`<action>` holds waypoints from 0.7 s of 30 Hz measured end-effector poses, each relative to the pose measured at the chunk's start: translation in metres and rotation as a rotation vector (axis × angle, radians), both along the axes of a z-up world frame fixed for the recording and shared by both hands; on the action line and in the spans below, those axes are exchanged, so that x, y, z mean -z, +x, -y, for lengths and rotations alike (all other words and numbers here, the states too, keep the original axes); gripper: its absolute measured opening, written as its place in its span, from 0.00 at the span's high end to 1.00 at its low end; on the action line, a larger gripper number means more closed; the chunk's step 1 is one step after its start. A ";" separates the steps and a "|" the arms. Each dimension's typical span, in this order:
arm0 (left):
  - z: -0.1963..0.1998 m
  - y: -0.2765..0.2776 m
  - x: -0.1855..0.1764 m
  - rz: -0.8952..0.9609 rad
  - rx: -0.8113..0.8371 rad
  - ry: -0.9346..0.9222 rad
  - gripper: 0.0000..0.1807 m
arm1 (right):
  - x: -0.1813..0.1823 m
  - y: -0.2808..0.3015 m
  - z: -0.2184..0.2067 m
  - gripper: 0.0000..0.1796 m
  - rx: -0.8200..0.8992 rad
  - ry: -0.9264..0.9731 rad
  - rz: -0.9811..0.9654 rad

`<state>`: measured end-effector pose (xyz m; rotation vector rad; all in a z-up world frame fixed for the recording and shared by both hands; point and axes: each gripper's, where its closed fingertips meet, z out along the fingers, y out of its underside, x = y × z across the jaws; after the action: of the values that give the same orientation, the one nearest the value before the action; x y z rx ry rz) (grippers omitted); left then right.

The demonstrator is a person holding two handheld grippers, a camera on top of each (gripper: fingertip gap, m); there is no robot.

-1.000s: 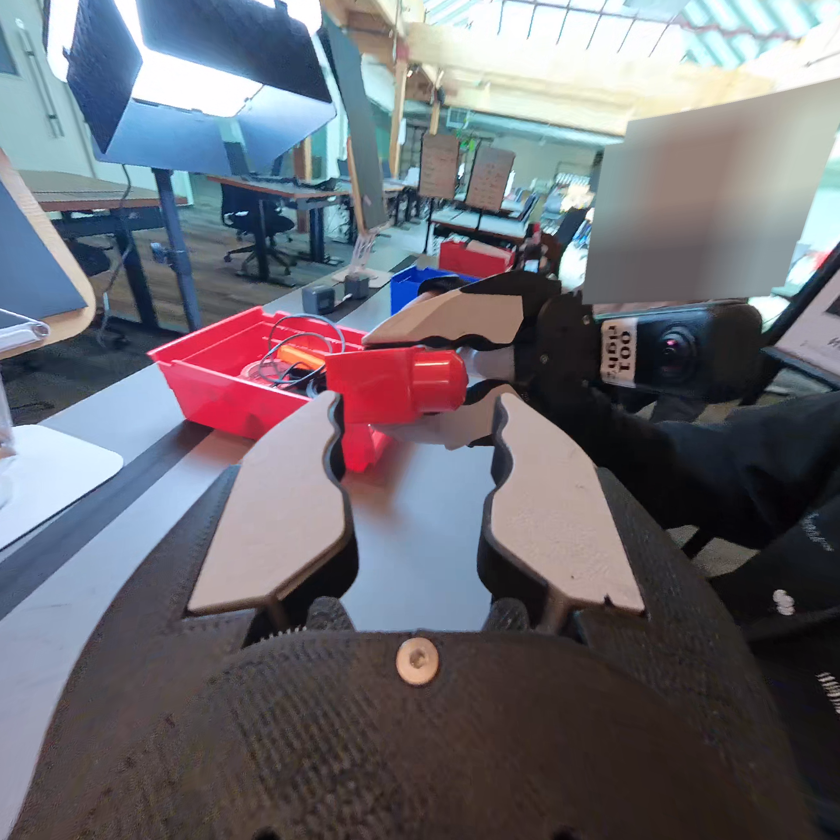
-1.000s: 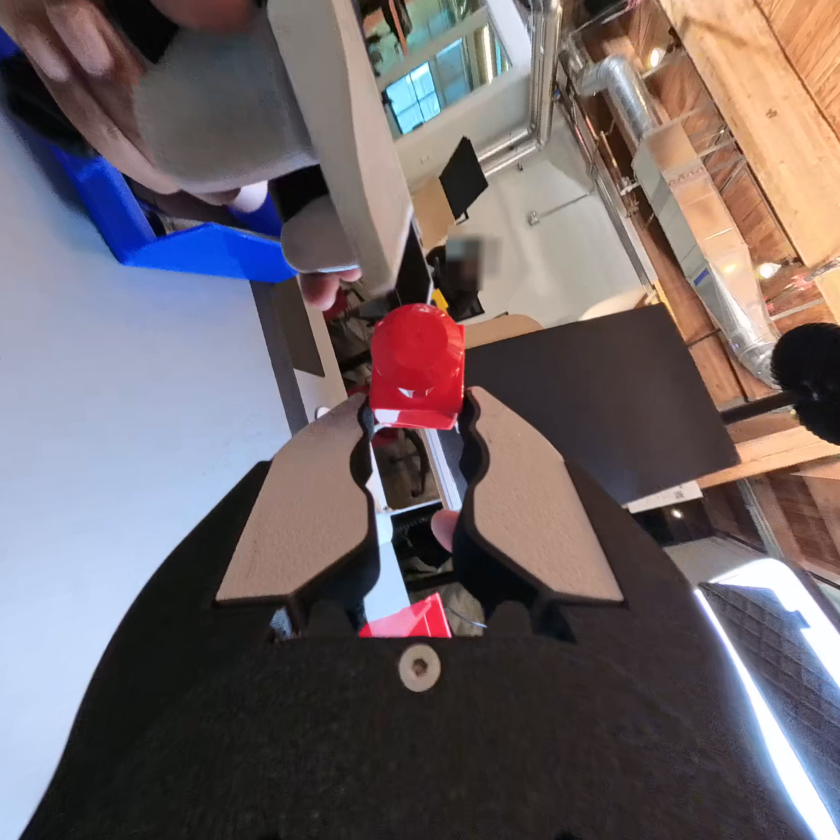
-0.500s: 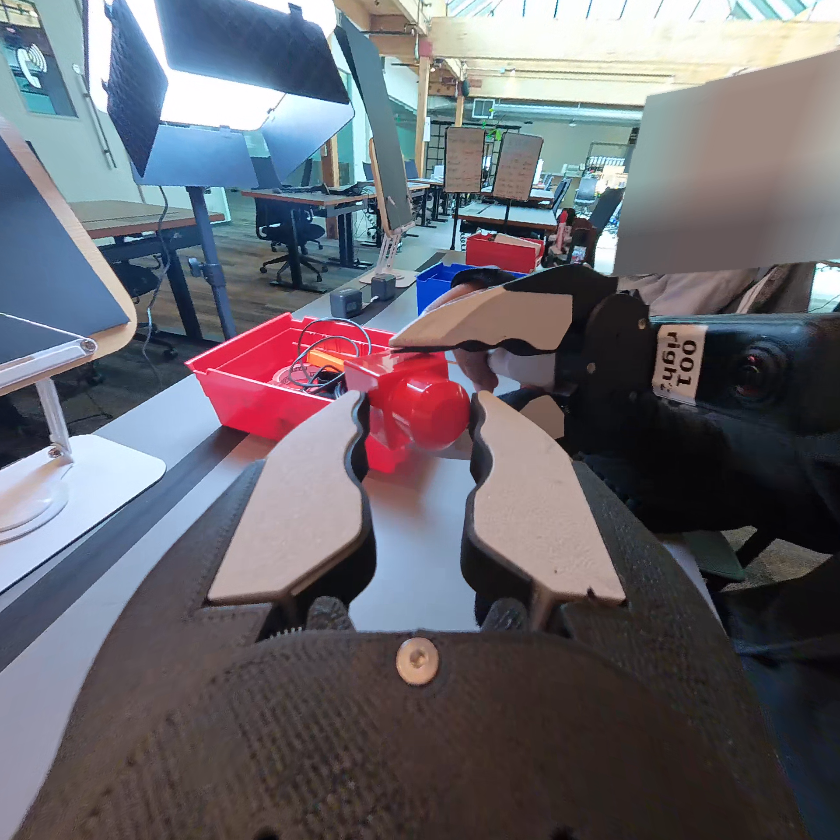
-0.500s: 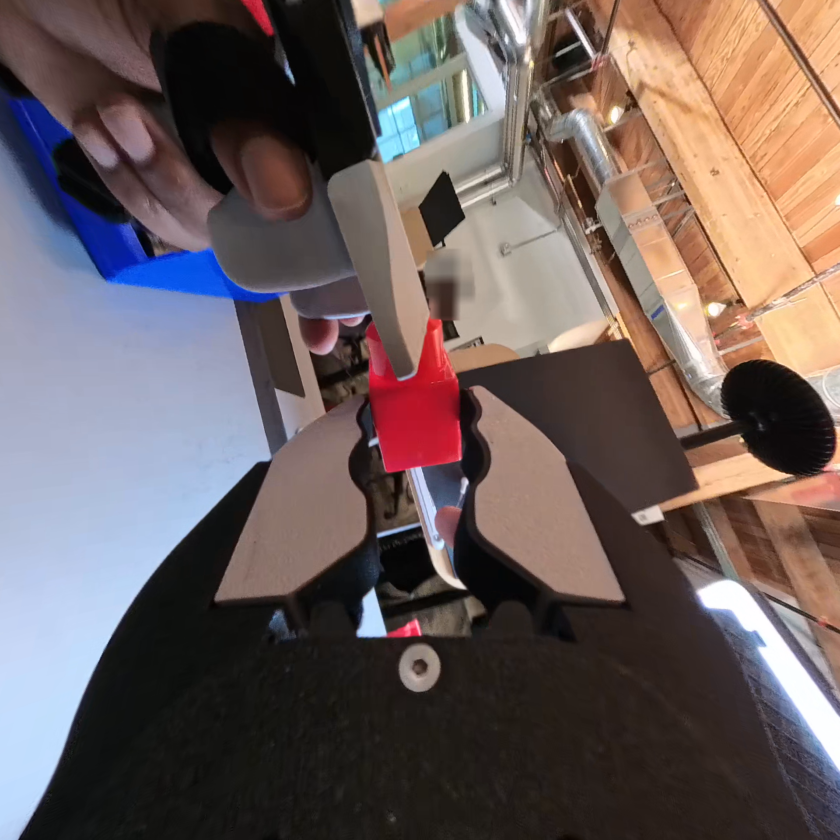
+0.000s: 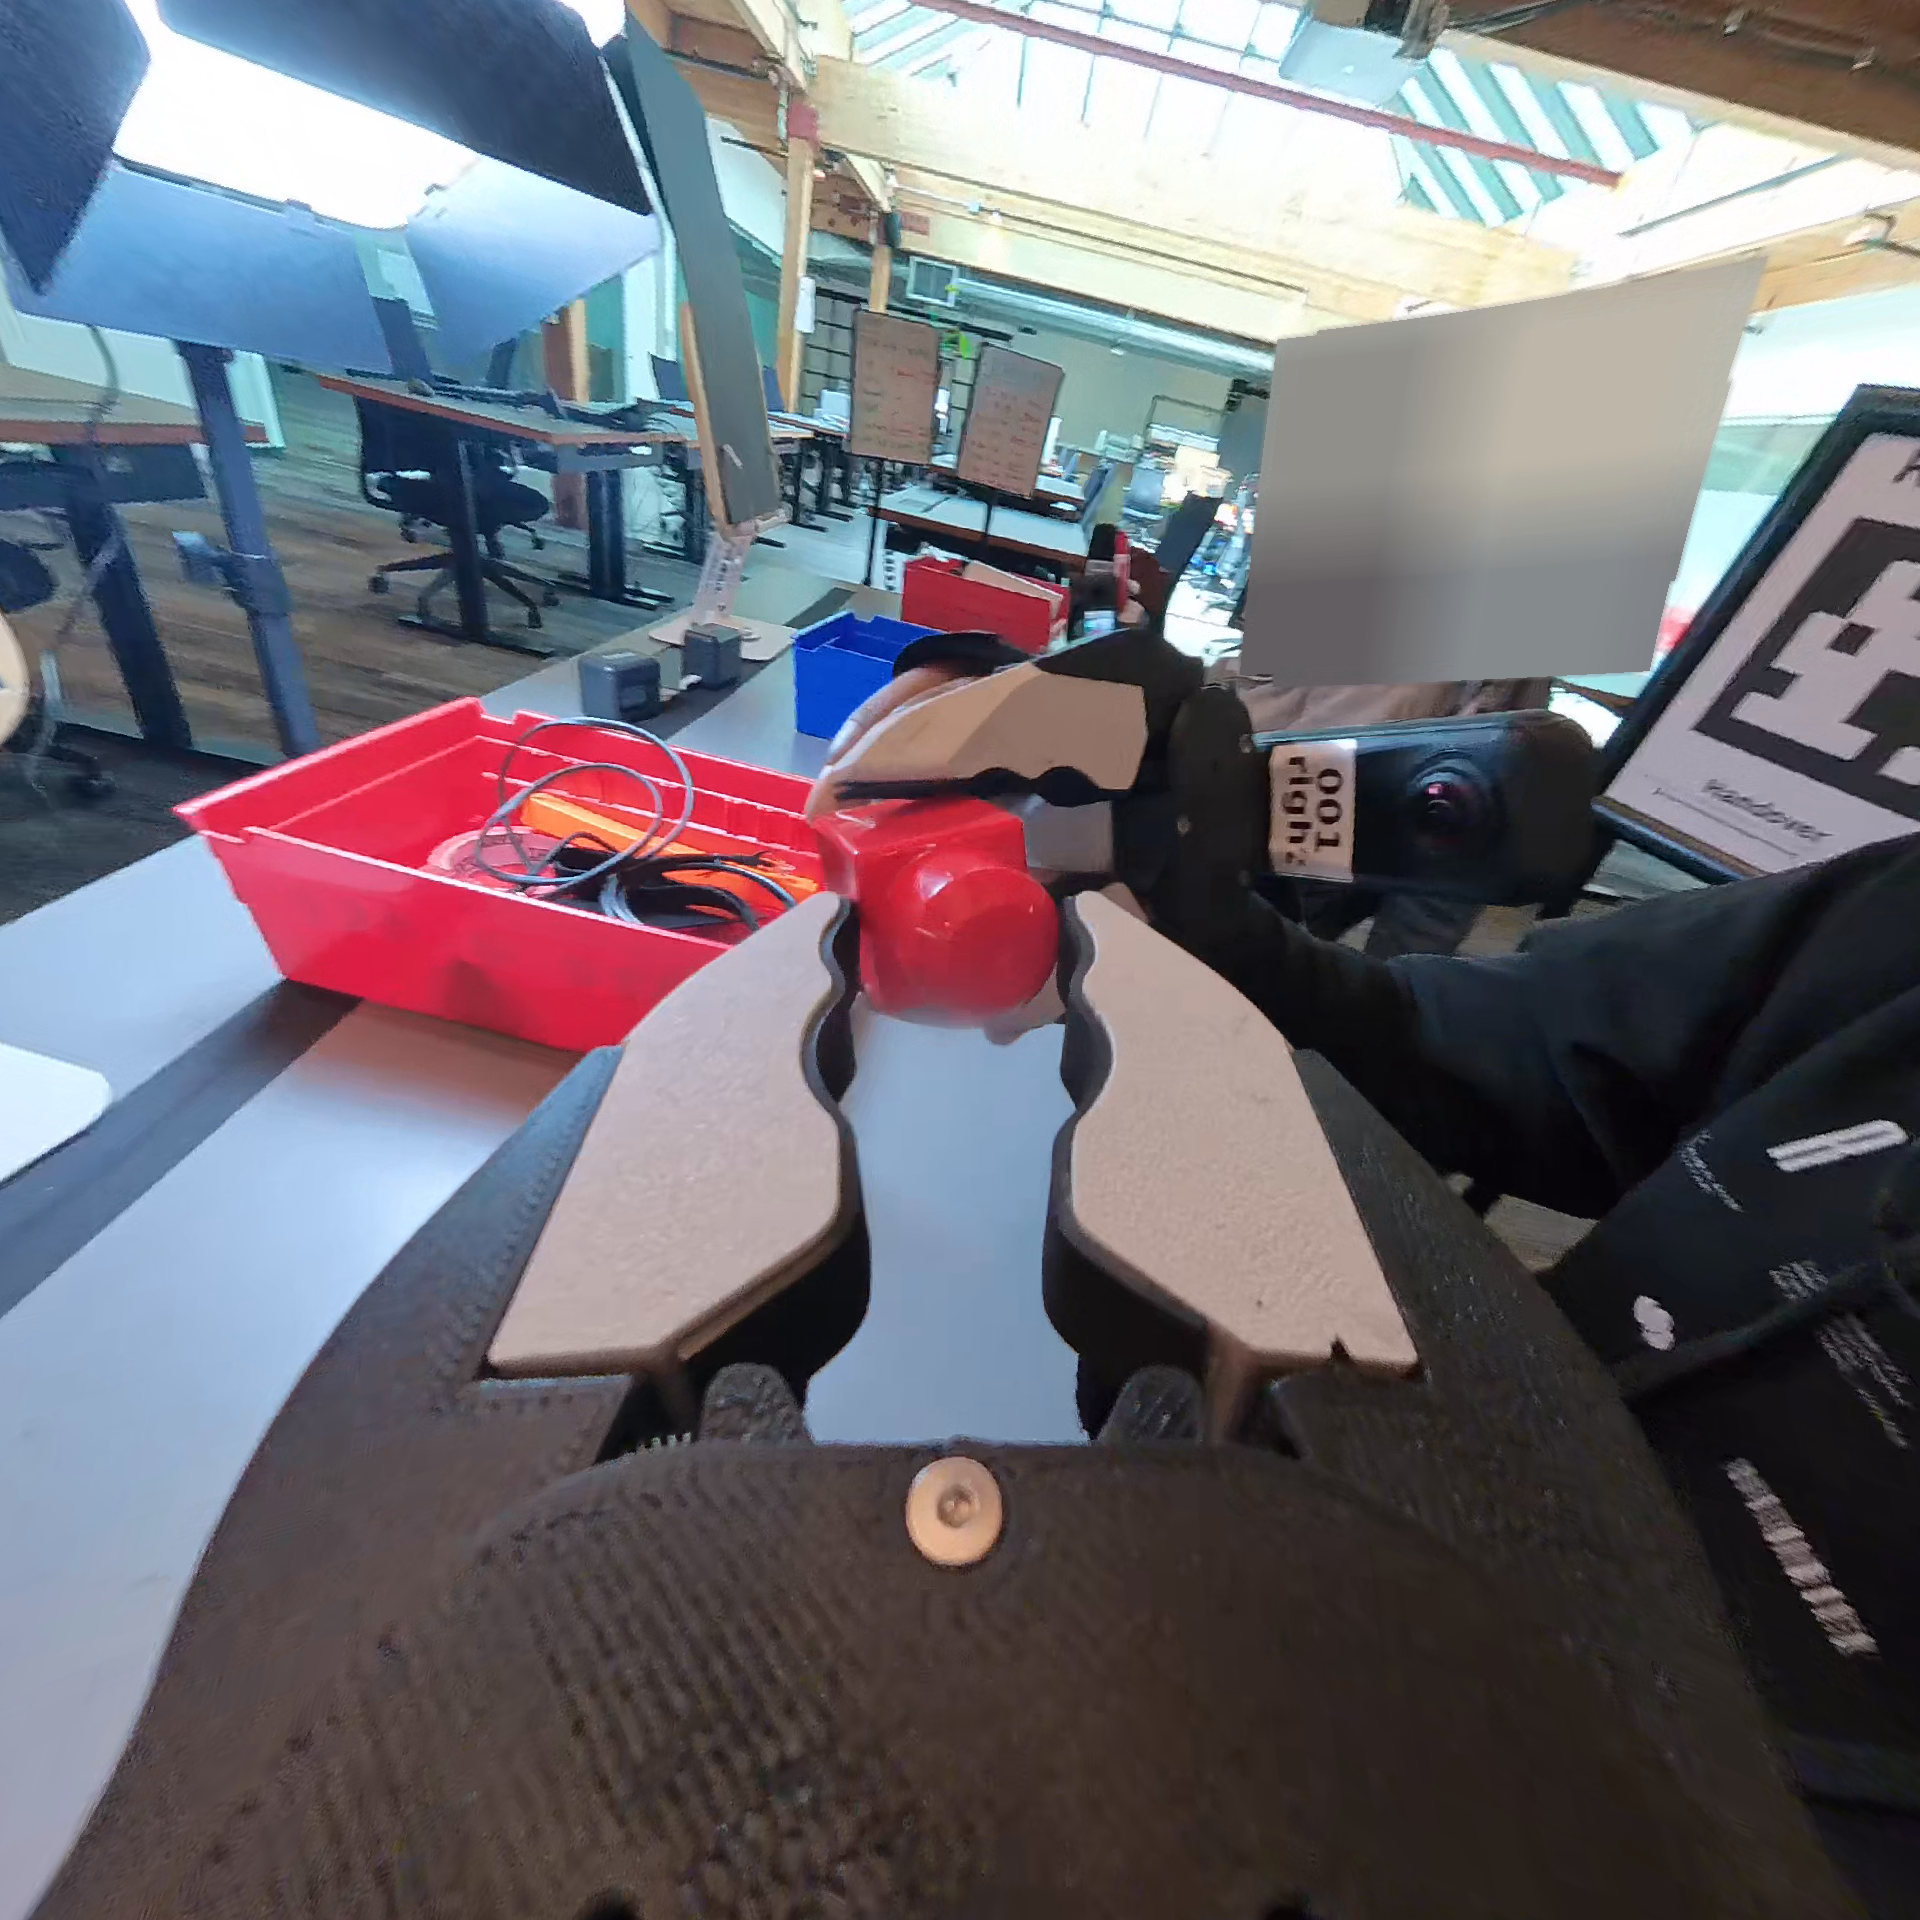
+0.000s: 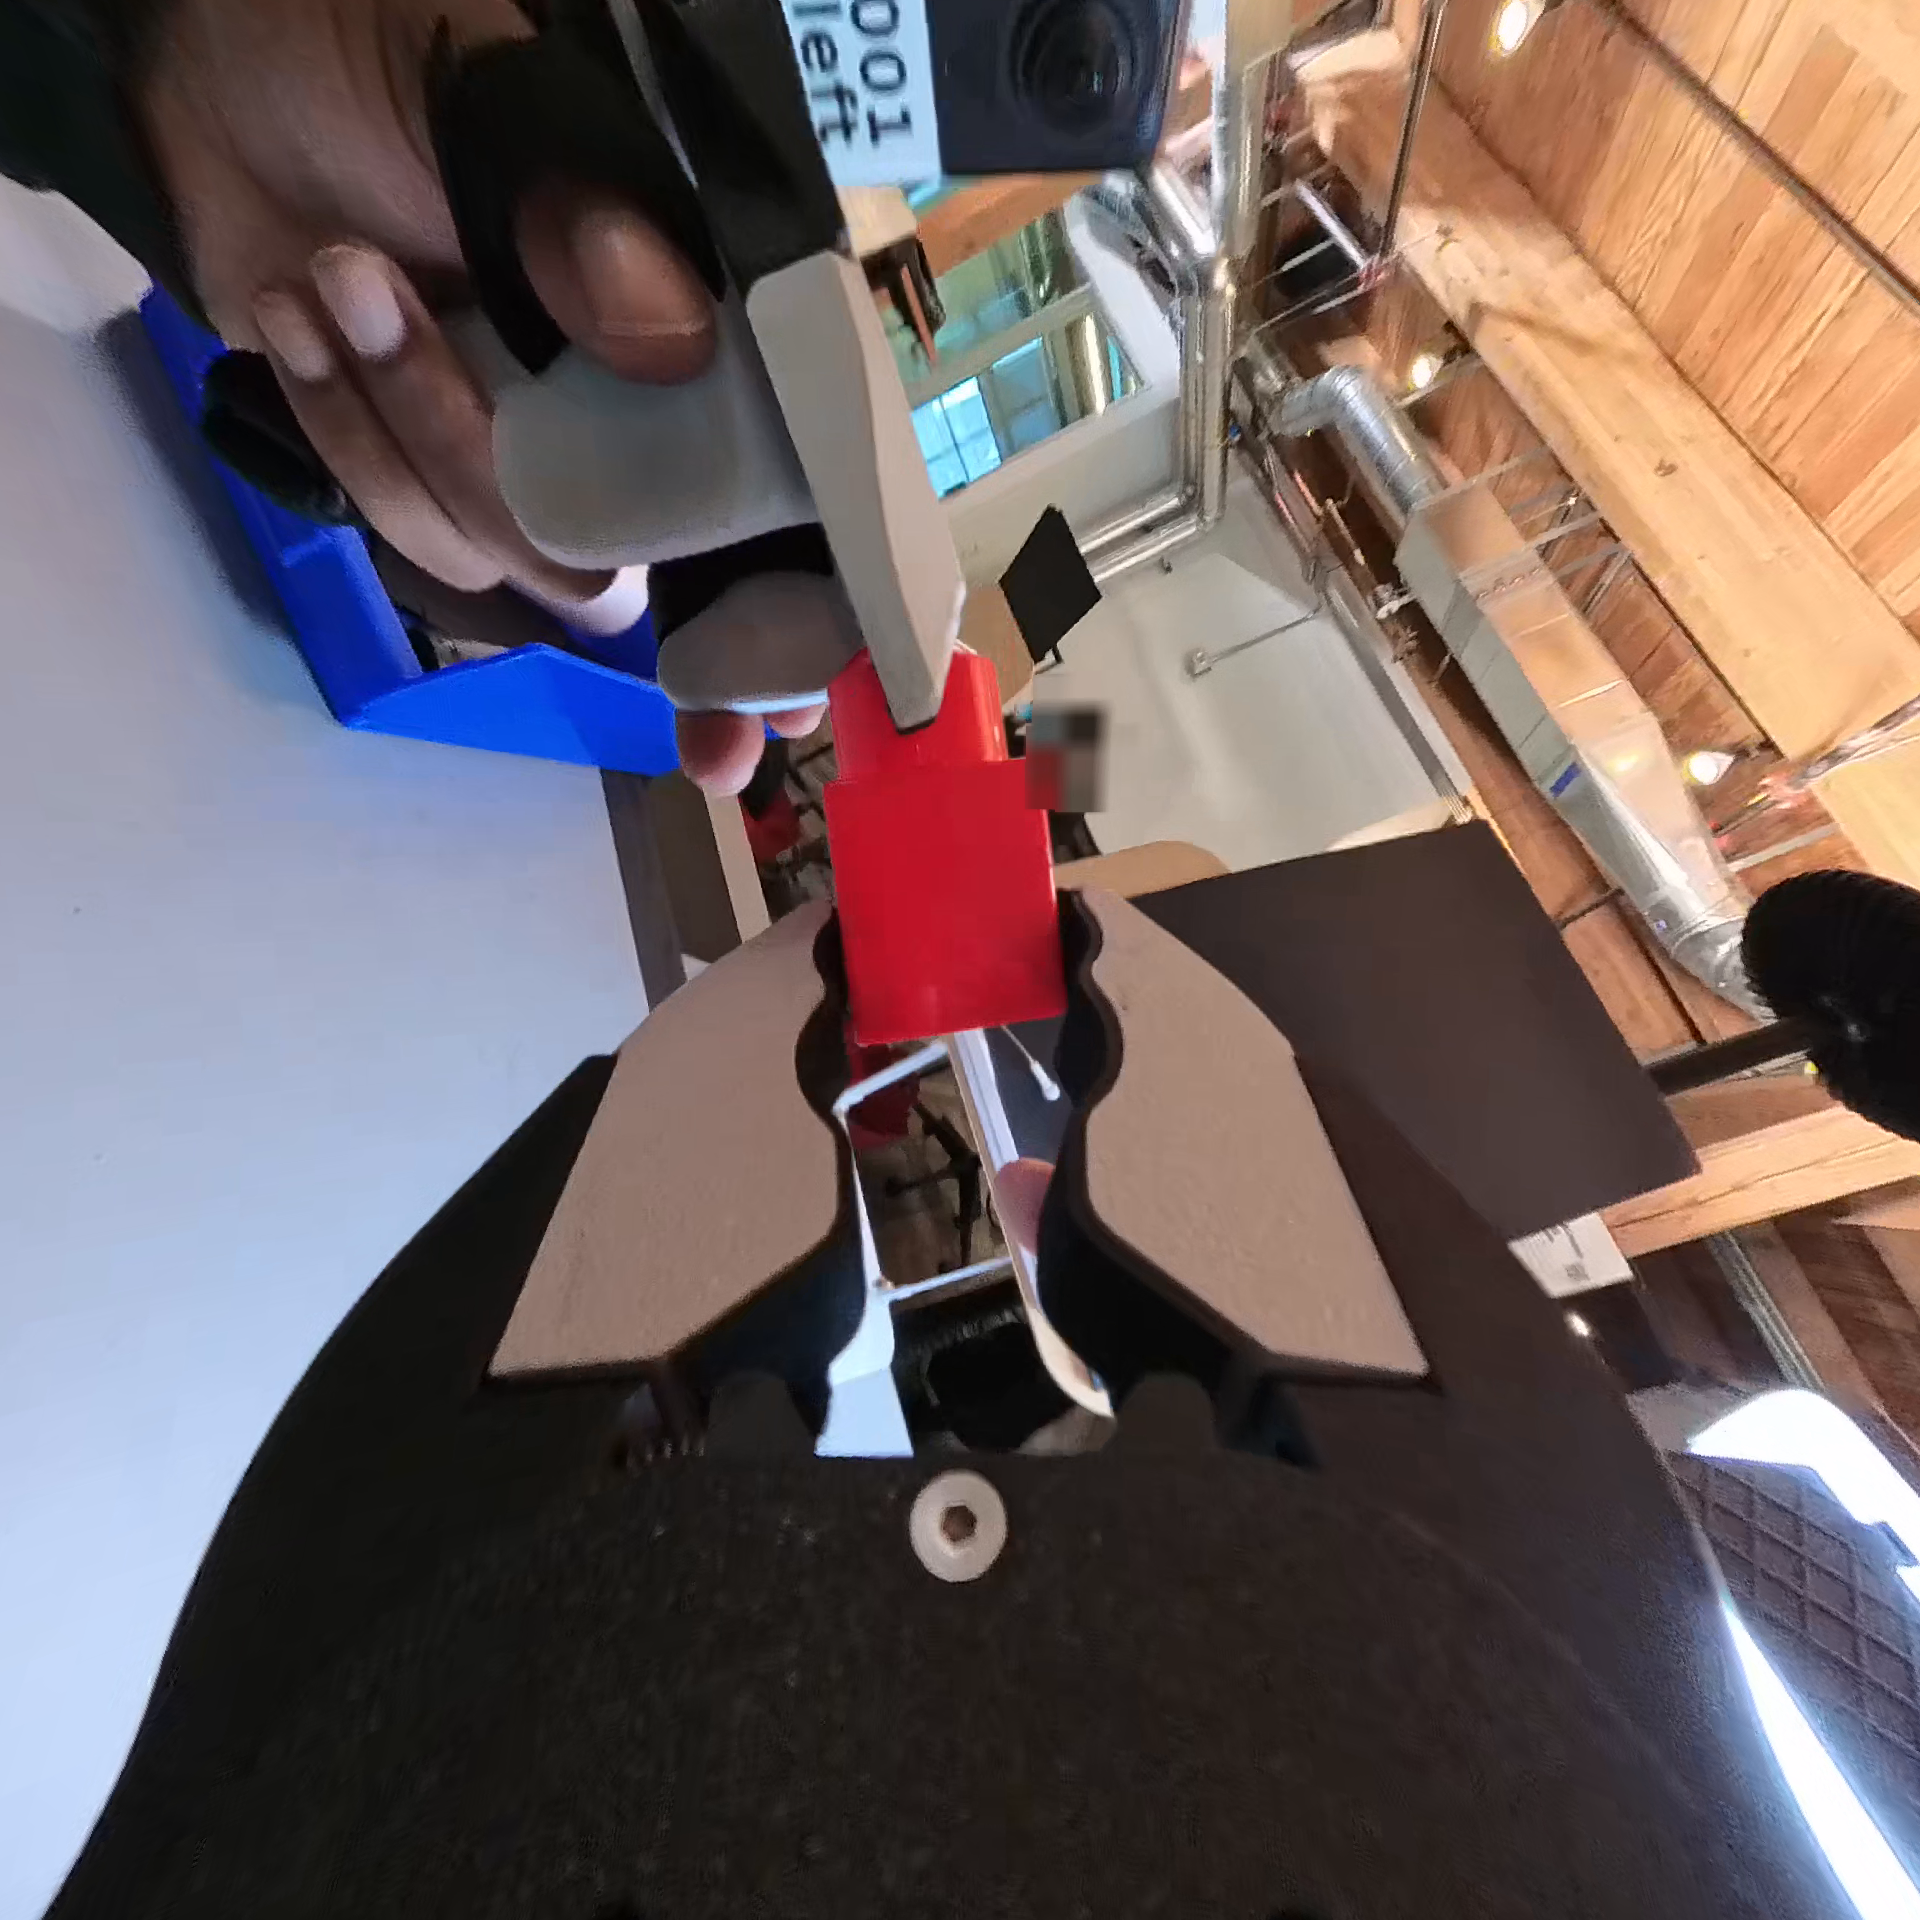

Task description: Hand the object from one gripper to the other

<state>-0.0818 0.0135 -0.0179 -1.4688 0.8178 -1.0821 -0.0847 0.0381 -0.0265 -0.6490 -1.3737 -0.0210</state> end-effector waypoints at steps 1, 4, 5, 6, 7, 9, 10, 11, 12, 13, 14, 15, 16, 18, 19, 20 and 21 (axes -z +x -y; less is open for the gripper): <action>-0.004 -0.003 -0.001 0.005 -0.039 0.017 0.81 | 0.000 0.001 -0.004 0.79 0.027 0.007 0.004; -0.012 -0.012 -0.001 -0.037 -0.132 0.065 0.83 | 0.000 0.006 -0.015 0.79 0.105 0.003 0.013; -0.011 -0.012 -0.001 -0.062 -0.144 0.076 0.82 | 0.001 0.007 -0.019 0.79 0.128 0.004 0.023; -0.011 -0.012 -0.001 -0.082 -0.161 0.086 0.81 | 0.002 0.007 -0.020 0.79 0.131 0.011 0.028; -0.013 -0.012 0.000 -0.104 -0.189 0.094 0.82 | 0.004 0.006 -0.019 0.79 0.128 0.008 0.034; -0.019 -0.015 0.002 -0.142 -0.250 0.125 0.86 | 0.006 0.004 -0.019 0.79 0.122 0.007 0.044; -0.020 -0.016 0.002 -0.143 -0.260 0.139 0.86 | 0.006 0.004 -0.017 0.79 0.112 0.008 0.042; -0.020 -0.016 0.002 -0.139 -0.257 0.135 0.86 | 0.007 0.004 -0.017 0.80 0.107 0.007 0.046; -0.020 -0.016 0.003 -0.133 -0.246 0.124 0.87 | 0.007 0.004 -0.016 0.80 0.101 0.005 0.050; -0.020 -0.016 0.003 -0.125 -0.234 0.116 0.87 | 0.007 0.004 -0.015 0.80 0.089 0.002 0.048; -0.020 -0.016 0.003 -0.115 -0.223 0.108 0.87 | 0.007 0.004 -0.013 0.80 0.075 -0.008 0.042; -0.019 -0.016 0.002 -0.099 -0.210 0.100 0.87 | 0.006 0.004 -0.012 0.80 0.057 -0.023 0.032; -0.019 -0.017 0.001 -0.081 -0.195 0.094 0.87 | 0.004 0.004 -0.010 0.80 0.032 -0.044 0.016; -0.017 -0.017 -0.001 -0.032 -0.154 0.071 0.87 | 0.001 0.004 -0.005 0.79 -0.032 -0.105 -0.032; -0.016 -0.017 -0.002 -0.006 -0.132 0.055 0.87 | -0.001 0.004 -0.003 0.79 -0.065 -0.141 -0.055; -0.015 -0.017 -0.003 0.020 -0.113 0.043 0.87 | -0.001 0.004 -0.002 0.78 -0.098 -0.175 -0.071; -0.014 -0.018 -0.004 0.044 -0.094 0.030 0.87 | -0.002 0.004 -0.001 0.76 -0.127 -0.206 -0.087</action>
<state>-0.0996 0.0279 -0.0141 -1.4391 0.7241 -1.0244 -0.0803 0.0387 -0.0246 -0.7240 -1.3405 0.2503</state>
